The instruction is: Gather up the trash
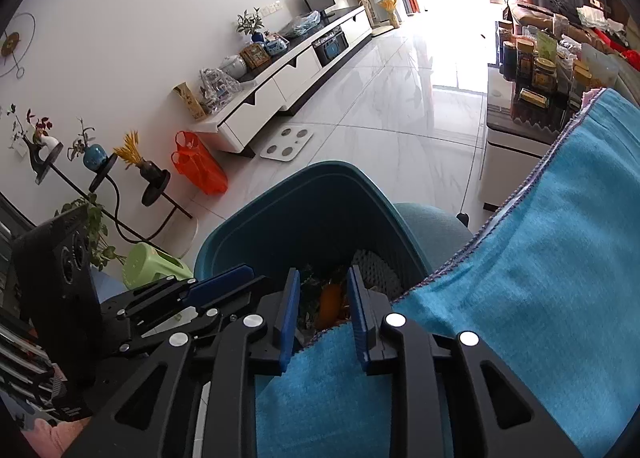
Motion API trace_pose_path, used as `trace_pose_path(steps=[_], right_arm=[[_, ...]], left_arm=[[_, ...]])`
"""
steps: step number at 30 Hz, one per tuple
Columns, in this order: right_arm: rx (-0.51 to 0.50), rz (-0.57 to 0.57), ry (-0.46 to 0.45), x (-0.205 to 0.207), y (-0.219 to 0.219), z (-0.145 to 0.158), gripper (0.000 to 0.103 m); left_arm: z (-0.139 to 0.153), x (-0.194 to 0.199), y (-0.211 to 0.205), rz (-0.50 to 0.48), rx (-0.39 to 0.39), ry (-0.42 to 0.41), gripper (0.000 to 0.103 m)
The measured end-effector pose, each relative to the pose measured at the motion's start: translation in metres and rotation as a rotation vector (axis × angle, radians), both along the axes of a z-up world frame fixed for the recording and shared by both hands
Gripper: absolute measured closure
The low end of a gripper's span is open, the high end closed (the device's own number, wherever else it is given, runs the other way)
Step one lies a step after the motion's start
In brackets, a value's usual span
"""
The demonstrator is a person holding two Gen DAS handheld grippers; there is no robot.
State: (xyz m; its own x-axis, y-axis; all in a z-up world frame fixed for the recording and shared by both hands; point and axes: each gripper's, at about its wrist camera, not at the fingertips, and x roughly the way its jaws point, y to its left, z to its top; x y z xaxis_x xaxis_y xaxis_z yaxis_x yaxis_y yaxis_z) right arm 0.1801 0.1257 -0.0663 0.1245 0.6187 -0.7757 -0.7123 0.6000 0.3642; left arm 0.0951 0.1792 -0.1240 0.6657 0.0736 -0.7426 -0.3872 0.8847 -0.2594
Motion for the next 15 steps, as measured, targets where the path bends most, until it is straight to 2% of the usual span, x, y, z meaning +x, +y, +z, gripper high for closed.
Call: trace_pose_path(steps=[2,6,8,11,13,15], right_arm=[[0.021,-0.007,0.004,0.0,-0.006,0.002,0.072],[0.06,-0.014,-0.01,-0.003,-0.018,0.008,0.062],[0.076,-0.025,-0.031,-0.006,-0.027,0.013,0.059],[0.097,-0.038,-0.069,-0.012,-0.04,0.02,0.046],[0.102,-0.043,-0.089,-0.016,-0.048,0.023,0.043],[0.108,-0.052,-0.111,-0.018,-0.057,0.026,0.035]], left_arm=[[0.001,-0.001,0.0,0.002,0.005,-0.008,0.063],[0.009,-0.011,-0.005,0.01,0.042,-0.041,0.049],[0.014,-0.017,-0.006,0.013,0.06,-0.062,0.037],[0.024,-0.03,-0.012,0.016,0.095,-0.104,0.02],[0.03,-0.04,-0.016,0.015,0.117,-0.125,0.014],[0.036,-0.047,-0.022,0.008,0.133,-0.148,0.007]])
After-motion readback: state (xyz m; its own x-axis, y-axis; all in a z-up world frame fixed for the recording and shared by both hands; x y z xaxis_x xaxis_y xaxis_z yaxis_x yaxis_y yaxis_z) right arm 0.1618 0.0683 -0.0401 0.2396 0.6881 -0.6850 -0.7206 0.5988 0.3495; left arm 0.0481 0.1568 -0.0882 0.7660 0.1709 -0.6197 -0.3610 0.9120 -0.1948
